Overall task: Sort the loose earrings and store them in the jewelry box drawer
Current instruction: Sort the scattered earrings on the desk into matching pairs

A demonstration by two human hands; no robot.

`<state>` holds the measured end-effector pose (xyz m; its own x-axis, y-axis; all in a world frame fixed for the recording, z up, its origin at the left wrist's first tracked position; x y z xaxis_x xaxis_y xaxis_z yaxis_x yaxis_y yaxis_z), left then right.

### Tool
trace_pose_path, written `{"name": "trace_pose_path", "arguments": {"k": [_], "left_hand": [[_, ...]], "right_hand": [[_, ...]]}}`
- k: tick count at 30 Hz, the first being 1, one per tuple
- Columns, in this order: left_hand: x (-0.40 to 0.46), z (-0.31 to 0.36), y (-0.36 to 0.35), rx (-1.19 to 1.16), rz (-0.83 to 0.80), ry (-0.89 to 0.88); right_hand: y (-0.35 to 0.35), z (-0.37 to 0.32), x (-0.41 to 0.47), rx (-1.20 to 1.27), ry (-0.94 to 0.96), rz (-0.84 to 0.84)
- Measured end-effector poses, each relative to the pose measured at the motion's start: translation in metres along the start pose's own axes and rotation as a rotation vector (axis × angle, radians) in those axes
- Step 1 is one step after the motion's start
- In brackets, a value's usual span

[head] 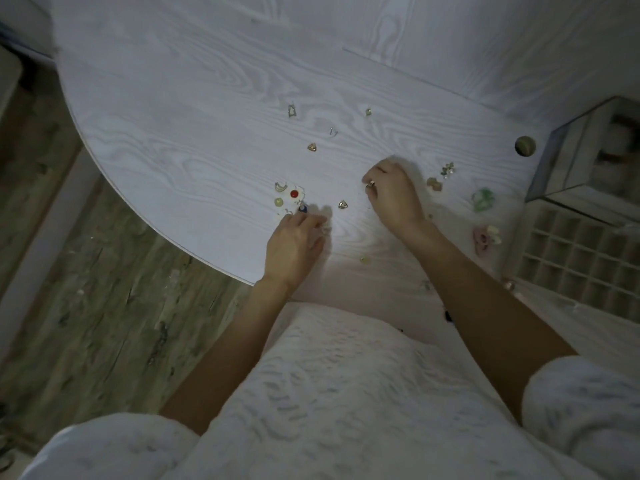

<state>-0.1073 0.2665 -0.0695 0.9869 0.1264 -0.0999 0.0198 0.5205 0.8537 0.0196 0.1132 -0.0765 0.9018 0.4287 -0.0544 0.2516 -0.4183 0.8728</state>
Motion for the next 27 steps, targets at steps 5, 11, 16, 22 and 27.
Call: {"name": "trace_pose_path", "arguments": {"k": [5,11,16,22,27], "left_hand": [[0.008,-0.001,-0.004,0.03,-0.047,-0.021],[0.014,-0.002,-0.005,0.067,-0.046,-0.036],[0.014,-0.005,0.0,0.082,-0.045,-0.025],[0.003,-0.013,0.01,0.107,0.042,0.025],[0.014,-0.014,0.007,0.239,0.014,-0.133]], "right_hand": [[-0.005,-0.003,-0.05,0.02,0.082,-0.002],[-0.011,0.002,-0.083,0.026,0.038,0.027],[-0.01,0.003,-0.088,0.049,-0.008,0.028],[-0.011,0.002,-0.096,0.048,-0.018,0.045],[-0.014,-0.001,-0.097,0.056,-0.049,0.053]]}}
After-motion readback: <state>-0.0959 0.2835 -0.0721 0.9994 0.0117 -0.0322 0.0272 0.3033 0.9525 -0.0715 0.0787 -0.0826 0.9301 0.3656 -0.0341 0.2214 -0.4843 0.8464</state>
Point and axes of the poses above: each hand's wrist, its own x-axis towards the middle knuckle, its own y-axis out of the back of the hand, z = x × y, the point moved 1 cm from there along x, towards the middle knuckle, and after that the axes turned 2 degrees about z, right-handed, at the moved point
